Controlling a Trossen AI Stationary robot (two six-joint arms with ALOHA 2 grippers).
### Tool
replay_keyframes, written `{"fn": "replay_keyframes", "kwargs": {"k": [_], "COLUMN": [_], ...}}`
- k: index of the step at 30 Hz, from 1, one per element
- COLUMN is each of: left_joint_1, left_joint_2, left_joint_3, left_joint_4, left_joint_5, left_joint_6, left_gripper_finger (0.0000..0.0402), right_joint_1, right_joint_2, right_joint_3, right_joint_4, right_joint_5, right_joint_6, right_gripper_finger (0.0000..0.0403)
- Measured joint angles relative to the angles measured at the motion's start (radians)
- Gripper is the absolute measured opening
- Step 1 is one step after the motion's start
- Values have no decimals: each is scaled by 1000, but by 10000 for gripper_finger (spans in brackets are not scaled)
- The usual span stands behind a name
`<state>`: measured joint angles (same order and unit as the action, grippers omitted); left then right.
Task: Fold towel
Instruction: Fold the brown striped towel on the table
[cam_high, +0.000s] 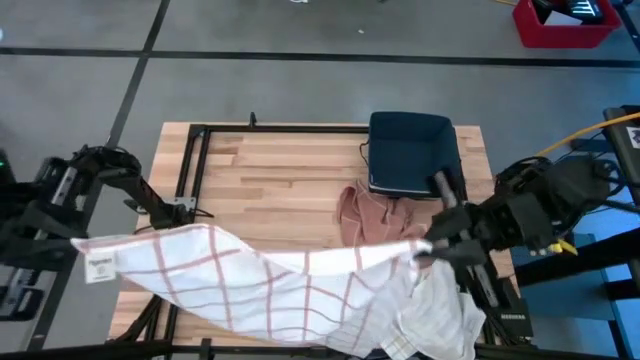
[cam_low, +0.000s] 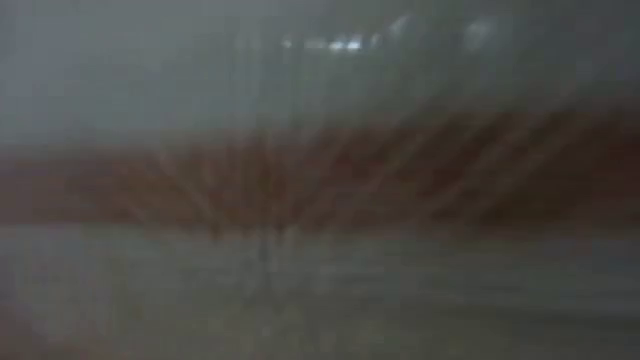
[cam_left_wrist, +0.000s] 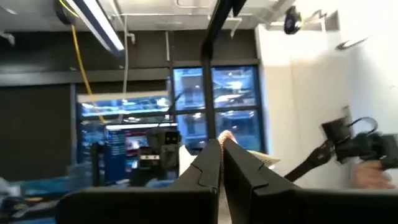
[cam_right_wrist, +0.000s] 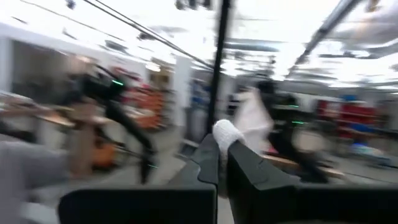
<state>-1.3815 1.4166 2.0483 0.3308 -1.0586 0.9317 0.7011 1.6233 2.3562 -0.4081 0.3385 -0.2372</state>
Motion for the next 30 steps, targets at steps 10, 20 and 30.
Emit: {"fn": "replay_keyframes", "kwargs": {"k": [10, 20, 30], "left_joint_1": [5, 132, 259], "left_joint_2": [-8, -70, -132], "left_joint_3": [21, 35, 35], "left_joint_4": [245, 215, 174], "left_joint_5": [-112, -177, -239], "left_joint_6": [380, 423, 387], "left_gripper_finger": [0, 0, 0], "right_joint_1": [-184, -440, -580], "right_joint_2": [-46, -47, -46], "right_joint_3": [0, -24, -143], "right_joint_4": [-277, -588, -719], "right_joint_5": [284, 290, 279], "right_joint_6": [-86, 3, 52], "right_gripper_finger": [14, 14, 14]}}
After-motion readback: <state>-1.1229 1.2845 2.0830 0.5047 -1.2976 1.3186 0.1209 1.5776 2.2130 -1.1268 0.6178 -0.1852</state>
